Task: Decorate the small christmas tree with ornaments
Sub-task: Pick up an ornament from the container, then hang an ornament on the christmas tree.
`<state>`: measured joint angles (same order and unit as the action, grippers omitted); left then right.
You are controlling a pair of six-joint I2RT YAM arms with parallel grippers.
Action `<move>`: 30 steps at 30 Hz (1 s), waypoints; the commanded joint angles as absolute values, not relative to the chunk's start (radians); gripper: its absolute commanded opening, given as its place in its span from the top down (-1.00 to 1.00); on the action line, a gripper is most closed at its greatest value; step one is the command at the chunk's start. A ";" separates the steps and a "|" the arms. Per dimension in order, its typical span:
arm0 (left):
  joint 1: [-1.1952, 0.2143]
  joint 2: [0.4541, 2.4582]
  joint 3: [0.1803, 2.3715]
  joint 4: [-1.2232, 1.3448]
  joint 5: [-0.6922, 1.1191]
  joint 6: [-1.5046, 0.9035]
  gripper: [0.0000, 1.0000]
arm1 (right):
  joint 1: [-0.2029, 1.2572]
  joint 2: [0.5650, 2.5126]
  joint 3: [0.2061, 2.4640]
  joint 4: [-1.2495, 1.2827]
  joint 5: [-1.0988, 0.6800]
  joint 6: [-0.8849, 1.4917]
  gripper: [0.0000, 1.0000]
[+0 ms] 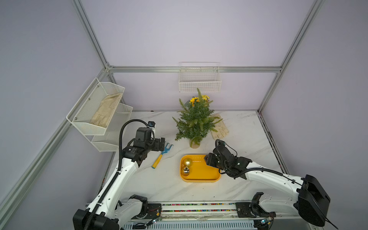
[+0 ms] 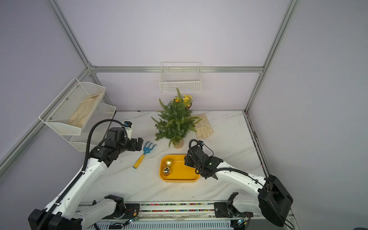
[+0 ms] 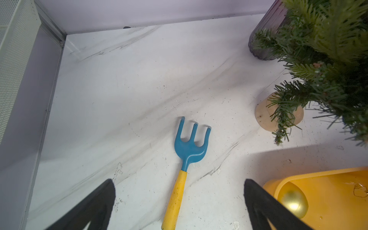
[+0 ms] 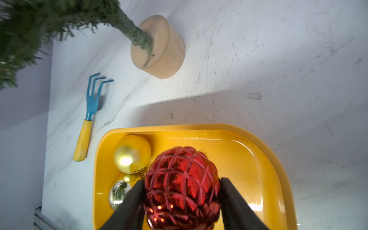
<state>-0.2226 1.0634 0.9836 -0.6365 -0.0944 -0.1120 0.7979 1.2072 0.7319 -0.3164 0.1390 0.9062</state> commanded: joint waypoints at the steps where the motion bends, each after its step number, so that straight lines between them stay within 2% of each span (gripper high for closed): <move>1: -0.218 1.034 0.948 -0.591 -0.047 -0.112 -1.00 | 0.793 1.145 0.734 -0.358 0.111 0.819 0.09; 5: -0.220 1.022 0.948 -0.579 -0.003 -0.109 -1.00 | 0.793 1.075 0.774 -0.388 0.048 0.706 0.11; 9: -0.231 1.004 0.947 -0.549 0.129 -0.097 -1.00 | 0.792 1.004 0.824 -0.430 -0.032 0.586 0.11; 18: -0.294 0.936 0.967 -0.449 0.338 -0.087 -1.00 | 0.792 0.968 1.006 -0.545 -0.130 0.459 0.11; 30: -0.403 0.996 1.151 -0.427 0.450 -0.116 -0.94 | 0.789 1.024 1.277 -0.553 -0.094 0.365 0.11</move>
<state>-0.3950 0.9874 1.0134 -0.4755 0.3908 -0.1127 0.7963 1.0027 1.2125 -0.5449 -0.1101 0.4156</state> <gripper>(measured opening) 0.975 0.555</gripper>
